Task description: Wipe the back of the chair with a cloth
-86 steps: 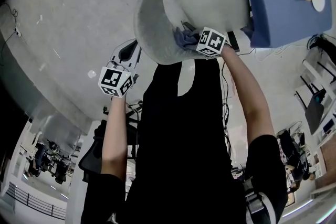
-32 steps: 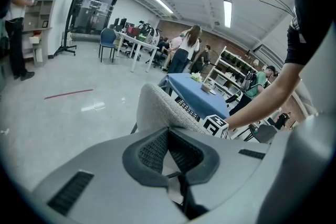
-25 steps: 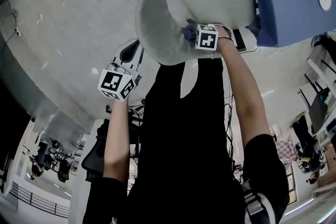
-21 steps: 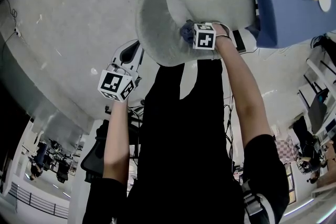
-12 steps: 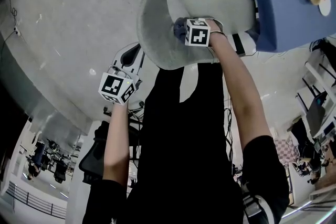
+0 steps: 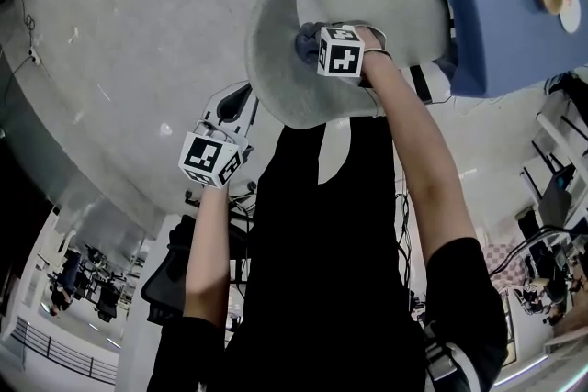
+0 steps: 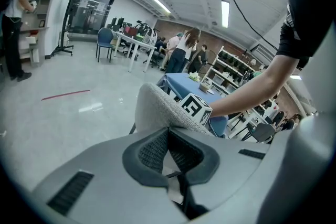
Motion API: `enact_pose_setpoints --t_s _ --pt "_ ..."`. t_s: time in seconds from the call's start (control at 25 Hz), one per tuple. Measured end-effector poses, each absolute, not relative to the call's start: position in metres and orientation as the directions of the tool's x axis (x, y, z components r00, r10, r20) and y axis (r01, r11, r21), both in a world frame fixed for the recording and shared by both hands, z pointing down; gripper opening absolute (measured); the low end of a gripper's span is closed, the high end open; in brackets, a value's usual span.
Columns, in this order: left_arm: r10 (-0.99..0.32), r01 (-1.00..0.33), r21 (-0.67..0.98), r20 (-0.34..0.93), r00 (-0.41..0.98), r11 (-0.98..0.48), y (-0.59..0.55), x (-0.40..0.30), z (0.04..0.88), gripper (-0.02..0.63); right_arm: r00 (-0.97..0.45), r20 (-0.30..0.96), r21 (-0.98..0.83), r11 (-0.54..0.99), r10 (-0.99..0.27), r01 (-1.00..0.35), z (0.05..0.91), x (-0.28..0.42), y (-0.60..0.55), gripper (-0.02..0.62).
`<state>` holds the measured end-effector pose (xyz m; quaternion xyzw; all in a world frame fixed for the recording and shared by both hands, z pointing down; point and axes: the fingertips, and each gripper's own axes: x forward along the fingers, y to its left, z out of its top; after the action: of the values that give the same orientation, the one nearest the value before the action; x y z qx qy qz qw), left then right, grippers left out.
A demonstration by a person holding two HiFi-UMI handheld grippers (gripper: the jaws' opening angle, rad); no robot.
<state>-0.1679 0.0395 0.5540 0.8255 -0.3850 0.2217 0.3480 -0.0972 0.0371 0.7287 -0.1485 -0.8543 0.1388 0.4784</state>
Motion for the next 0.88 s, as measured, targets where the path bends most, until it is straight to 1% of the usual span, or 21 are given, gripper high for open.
enact_pose_setpoints --t_s 0.36,0.52,0.68,0.88 --pt "-0.476 -0.789 0.402 0.638 0.605 -0.465 0.039 -0.168 0.553 0.021 -0.524 0.791 -0.318 0.944 0.316 0.089 0.724 -0.113 -0.008 0.069" --pt "-0.473 -0.789 0.403 0.641 0.605 -0.464 0.038 -0.168 0.554 0.022 -0.572 0.768 -0.335 0.942 0.288 0.024 0.723 -0.116 -0.028 0.071" --pt "-0.468 -0.786 0.406 0.640 0.609 -0.466 0.038 -0.169 0.553 0.021 -0.619 0.750 -0.340 0.938 0.233 -0.060 0.719 -0.118 -0.051 0.071" --pt "-0.463 -0.784 0.408 0.643 0.610 -0.468 0.037 -0.169 0.554 0.023 -0.609 0.767 -0.303 0.951 0.203 -0.065 0.723 -0.118 -0.070 0.071"
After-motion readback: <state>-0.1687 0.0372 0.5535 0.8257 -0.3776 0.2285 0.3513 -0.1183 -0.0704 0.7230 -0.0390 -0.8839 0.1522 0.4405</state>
